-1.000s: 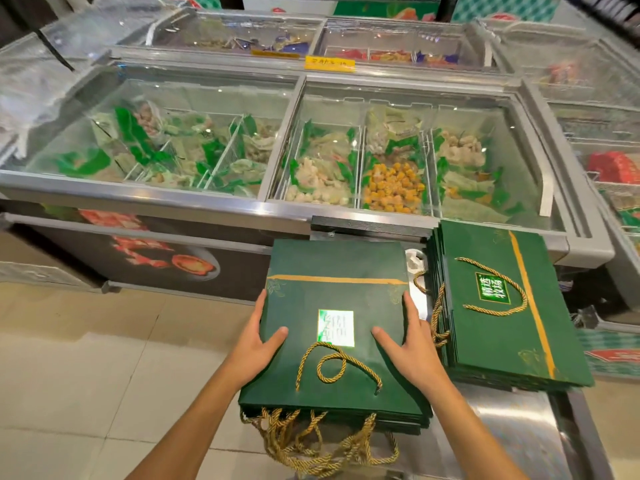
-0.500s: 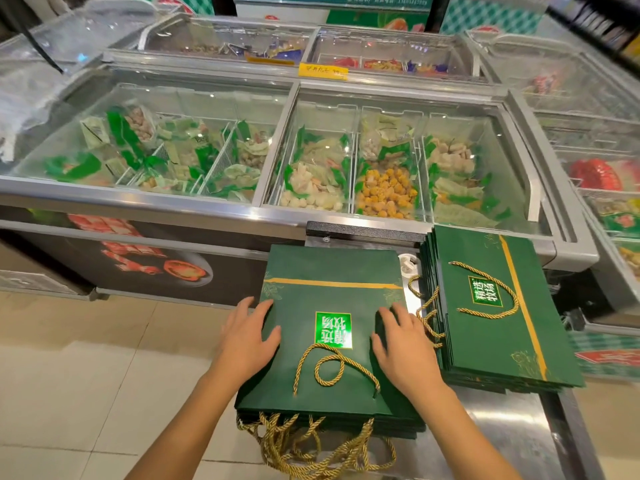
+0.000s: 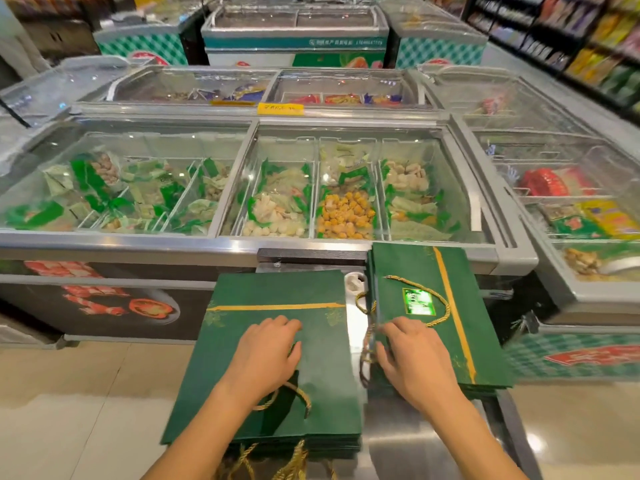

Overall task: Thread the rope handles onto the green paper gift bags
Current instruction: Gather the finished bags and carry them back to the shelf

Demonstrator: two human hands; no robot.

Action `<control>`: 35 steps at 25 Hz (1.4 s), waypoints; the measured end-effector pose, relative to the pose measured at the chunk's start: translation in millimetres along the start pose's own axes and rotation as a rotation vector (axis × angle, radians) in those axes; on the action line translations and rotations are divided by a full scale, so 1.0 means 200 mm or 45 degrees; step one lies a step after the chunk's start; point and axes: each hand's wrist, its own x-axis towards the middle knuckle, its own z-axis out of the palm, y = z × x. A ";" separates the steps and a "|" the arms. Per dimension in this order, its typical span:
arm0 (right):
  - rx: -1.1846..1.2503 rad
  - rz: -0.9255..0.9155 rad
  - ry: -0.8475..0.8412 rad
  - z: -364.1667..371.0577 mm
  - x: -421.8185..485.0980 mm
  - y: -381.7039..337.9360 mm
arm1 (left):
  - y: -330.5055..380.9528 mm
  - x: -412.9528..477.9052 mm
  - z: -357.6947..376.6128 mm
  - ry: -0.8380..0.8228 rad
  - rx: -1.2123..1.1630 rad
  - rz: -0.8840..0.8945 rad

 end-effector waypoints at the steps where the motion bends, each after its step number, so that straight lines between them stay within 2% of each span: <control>1: -0.002 0.031 0.014 -0.02 -0.02 0.10 | 0.07 0.03 0.02 -0.011 0.004 0.002; 6: -0.007 0.118 0.001 -0.06 -0.10 0.63 | 0.48 0.19 0.12 -0.084 0.015 -0.059; 9: 0.059 0.178 -0.098 -0.05 -0.14 0.90 | 0.63 0.27 0.21 -0.042 -0.298 -0.248; 12: 0.340 0.289 -0.235 -0.02 -0.13 1.04 | 0.74 0.32 0.26 -0.052 -0.734 -0.520; 16: 0.916 0.506 -0.331 0.00 -0.08 1.03 | 0.84 0.39 0.30 -0.238 -1.251 -0.862; 20: 1.195 0.686 -0.334 0.04 -0.09 0.98 | 0.85 0.44 0.37 -0.311 -1.558 -1.073; 24: 1.296 0.795 -0.342 0.05 -0.07 0.98 | 0.81 0.47 0.38 -0.379 -1.823 -1.099; 35: 1.348 0.855 -0.369 0.03 -0.07 0.97 | 0.81 0.55 0.35 -0.532 -1.943 -1.128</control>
